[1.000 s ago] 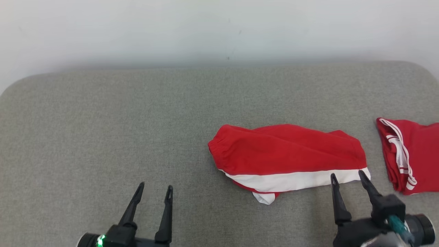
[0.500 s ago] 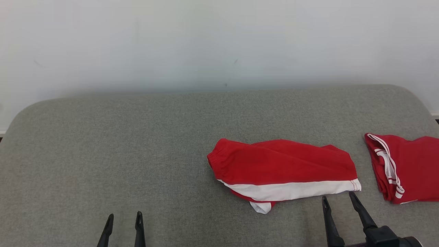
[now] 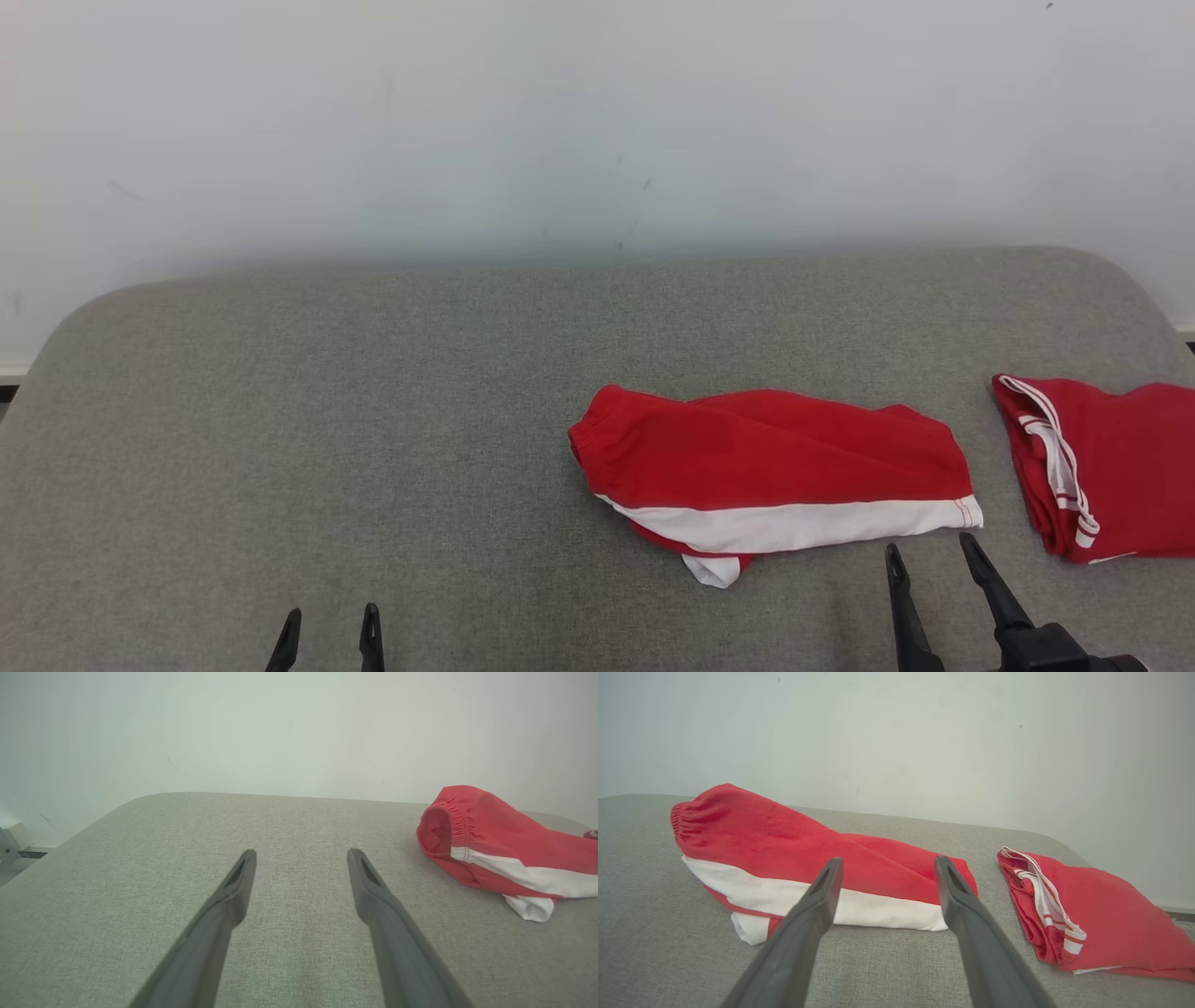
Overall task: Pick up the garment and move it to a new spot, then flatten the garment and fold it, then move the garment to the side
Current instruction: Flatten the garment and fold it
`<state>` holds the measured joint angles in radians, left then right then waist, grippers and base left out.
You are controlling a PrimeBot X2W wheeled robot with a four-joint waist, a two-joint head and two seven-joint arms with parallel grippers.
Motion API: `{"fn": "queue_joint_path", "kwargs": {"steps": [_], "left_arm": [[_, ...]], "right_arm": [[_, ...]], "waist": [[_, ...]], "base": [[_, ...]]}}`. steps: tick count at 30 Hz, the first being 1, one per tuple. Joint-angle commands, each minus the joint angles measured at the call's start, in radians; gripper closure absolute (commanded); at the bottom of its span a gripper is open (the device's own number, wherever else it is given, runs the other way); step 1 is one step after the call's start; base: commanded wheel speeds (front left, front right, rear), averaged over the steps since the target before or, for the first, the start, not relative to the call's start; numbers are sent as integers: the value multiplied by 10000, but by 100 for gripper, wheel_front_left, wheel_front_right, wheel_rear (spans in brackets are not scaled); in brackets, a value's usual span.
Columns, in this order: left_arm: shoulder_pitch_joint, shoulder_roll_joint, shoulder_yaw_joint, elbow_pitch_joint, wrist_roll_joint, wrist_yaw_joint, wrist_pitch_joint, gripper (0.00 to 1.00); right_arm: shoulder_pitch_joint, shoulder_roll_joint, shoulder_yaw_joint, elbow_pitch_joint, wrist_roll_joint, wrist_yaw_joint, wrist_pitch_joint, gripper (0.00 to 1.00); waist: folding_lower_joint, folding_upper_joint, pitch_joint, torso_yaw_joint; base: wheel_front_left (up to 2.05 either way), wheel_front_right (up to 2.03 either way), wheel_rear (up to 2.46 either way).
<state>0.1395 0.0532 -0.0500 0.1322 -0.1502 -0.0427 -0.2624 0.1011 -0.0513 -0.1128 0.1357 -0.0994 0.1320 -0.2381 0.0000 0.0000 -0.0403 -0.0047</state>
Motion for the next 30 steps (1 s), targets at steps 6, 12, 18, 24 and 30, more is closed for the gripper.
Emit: {"fn": "queue_joint_path", "kwargs": {"steps": [6, 12, 18, 24, 30], "left_arm": [[-46, -26, -86, 54, 119, -36, -29, 0], [-101, -30, -128, 137, 145, -81, -29, 0], [-453, -33, -590, 572, -68, -438, -29, 0], [-2158, 277, -1952, 2598, 34, -836, -26, 0], [-4307, 515, -3217, 5026, -287, -870, 9, 0]], "right_arm": [[-94, 25, 12, 41, 3, -31, -54, 0], [-110, 23, 41, 66, 39, -31, -24, 0], [-227, 23, 57, 36, -102, -31, 77, 0], [-607, 22, 171, -148, -400, -31, 329, 0], [-1032, 25, 529, -273, -343, -31, 375, 0]], "waist": [[0, 0, 99, -51], [0, 0, 153, -51], [0, 0, 230, -103], [0, 0, 509, -382], [0, 0, 1117, -1101]], "base": [[0, 0, 0], [0, 0, 0], [0, 0, 0], [0, 0, 0], [0, 0, 0]]}}
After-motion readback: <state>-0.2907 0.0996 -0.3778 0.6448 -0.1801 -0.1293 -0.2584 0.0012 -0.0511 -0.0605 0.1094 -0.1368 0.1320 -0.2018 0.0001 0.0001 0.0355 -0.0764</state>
